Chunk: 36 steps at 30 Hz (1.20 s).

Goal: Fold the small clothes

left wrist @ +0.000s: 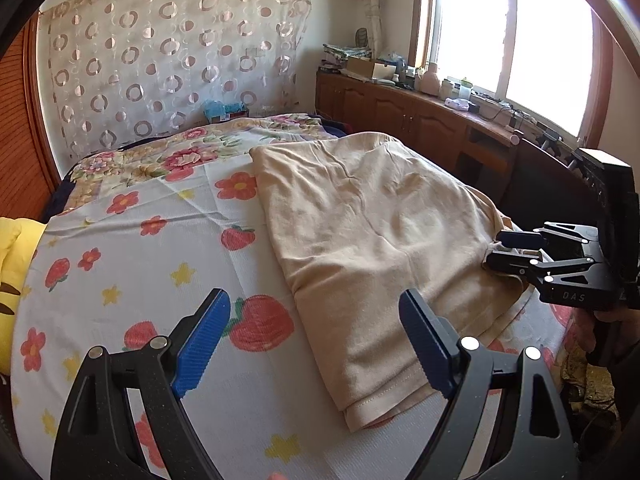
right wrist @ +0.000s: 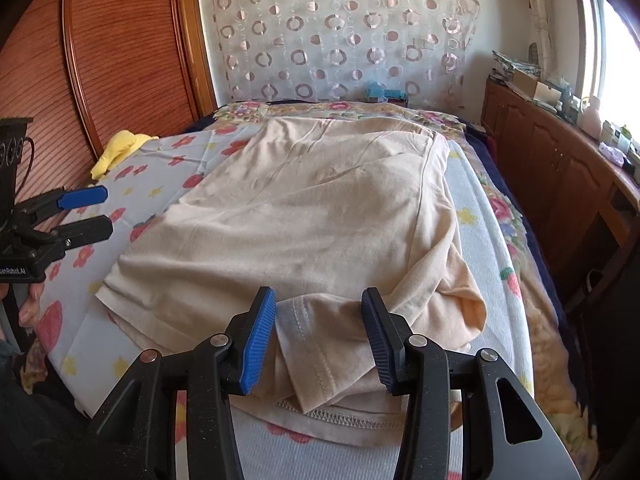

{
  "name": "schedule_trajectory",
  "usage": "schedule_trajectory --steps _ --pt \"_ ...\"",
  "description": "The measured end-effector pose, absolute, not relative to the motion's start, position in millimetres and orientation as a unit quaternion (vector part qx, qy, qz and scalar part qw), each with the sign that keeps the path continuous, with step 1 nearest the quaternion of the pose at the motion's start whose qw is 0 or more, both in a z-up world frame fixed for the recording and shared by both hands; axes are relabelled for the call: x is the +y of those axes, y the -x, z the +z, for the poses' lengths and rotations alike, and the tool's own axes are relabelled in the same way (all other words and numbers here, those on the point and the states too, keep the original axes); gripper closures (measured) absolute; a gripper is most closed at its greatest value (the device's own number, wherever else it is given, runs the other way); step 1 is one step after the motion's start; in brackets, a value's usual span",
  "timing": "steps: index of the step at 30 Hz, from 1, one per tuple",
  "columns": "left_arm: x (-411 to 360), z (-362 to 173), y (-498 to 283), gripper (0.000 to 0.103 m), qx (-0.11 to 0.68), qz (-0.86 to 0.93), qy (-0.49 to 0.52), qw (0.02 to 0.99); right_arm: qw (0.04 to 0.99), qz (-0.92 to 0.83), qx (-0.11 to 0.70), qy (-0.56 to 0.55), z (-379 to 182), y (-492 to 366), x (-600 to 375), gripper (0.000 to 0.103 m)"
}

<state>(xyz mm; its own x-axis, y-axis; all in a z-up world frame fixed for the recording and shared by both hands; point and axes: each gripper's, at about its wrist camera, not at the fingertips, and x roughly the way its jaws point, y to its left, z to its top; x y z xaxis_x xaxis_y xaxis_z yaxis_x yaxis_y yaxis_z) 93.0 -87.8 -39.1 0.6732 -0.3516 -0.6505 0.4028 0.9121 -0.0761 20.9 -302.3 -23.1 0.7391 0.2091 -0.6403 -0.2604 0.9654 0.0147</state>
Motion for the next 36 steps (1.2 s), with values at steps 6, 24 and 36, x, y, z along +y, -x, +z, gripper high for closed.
schedule_trajectory --steps 6,24,36 --pt "-93 -49 -91 0.016 0.357 -0.212 -0.034 0.909 0.931 0.106 0.344 0.056 -32 -14 -312 0.063" --pt "-98 -57 -90 0.016 0.37 -0.215 -0.031 0.903 0.941 0.05 0.334 0.026 -11 30 -347 0.069" --pt "-91 -68 -95 0.019 0.394 -0.216 -0.016 0.893 0.933 0.054 0.356 0.01 -45 -12 -349 0.057"
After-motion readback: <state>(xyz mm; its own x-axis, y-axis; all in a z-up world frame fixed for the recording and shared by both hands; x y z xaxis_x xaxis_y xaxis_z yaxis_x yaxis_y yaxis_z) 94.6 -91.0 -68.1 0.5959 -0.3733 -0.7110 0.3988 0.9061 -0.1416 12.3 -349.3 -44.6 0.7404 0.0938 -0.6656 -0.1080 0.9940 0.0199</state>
